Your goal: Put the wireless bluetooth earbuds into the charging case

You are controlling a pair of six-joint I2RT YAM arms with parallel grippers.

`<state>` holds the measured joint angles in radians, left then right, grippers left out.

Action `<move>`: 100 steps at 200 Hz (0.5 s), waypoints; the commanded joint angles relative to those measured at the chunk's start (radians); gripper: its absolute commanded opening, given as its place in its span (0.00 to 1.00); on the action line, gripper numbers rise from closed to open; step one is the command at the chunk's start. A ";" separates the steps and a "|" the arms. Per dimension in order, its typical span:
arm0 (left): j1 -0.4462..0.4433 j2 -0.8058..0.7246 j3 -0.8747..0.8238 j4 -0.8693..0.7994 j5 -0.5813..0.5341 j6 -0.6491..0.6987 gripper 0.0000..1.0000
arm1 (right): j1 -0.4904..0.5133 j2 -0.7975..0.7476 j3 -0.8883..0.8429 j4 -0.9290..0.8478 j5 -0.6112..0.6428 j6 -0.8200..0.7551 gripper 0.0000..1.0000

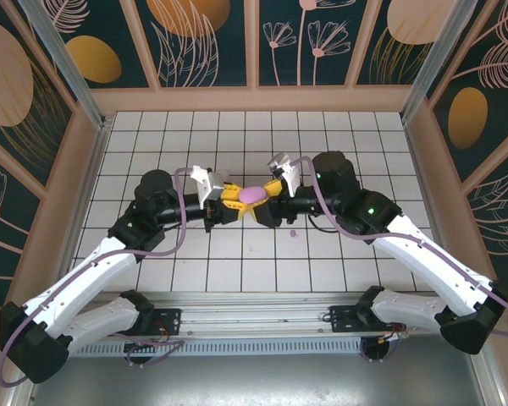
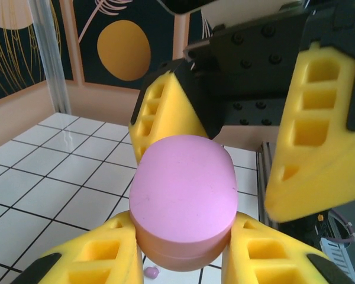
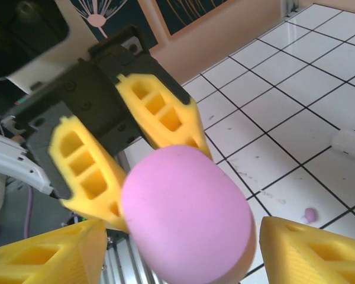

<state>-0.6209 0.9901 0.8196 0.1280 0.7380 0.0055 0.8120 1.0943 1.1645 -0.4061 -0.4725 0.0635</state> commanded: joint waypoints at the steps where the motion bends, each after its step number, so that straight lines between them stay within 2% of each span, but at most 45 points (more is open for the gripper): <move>1: 0.002 0.007 0.032 -0.001 0.040 -0.004 0.00 | 0.013 0.002 0.029 -0.022 0.058 -0.055 0.70; 15: 0.002 0.011 0.035 -0.001 0.047 -0.006 0.00 | 0.014 0.003 0.032 -0.022 0.097 -0.052 0.69; 48: 0.001 0.021 0.035 0.002 0.073 -0.010 0.00 | 0.005 0.011 0.048 -0.018 0.224 -0.002 0.52; 100: 0.002 0.032 0.038 -0.011 0.136 -0.011 0.00 | -0.086 0.041 0.052 -0.005 0.224 0.097 0.50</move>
<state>-0.6052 1.0332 0.8307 0.1230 0.7383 -0.0055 0.7979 1.1130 1.1835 -0.4351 -0.3721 0.0898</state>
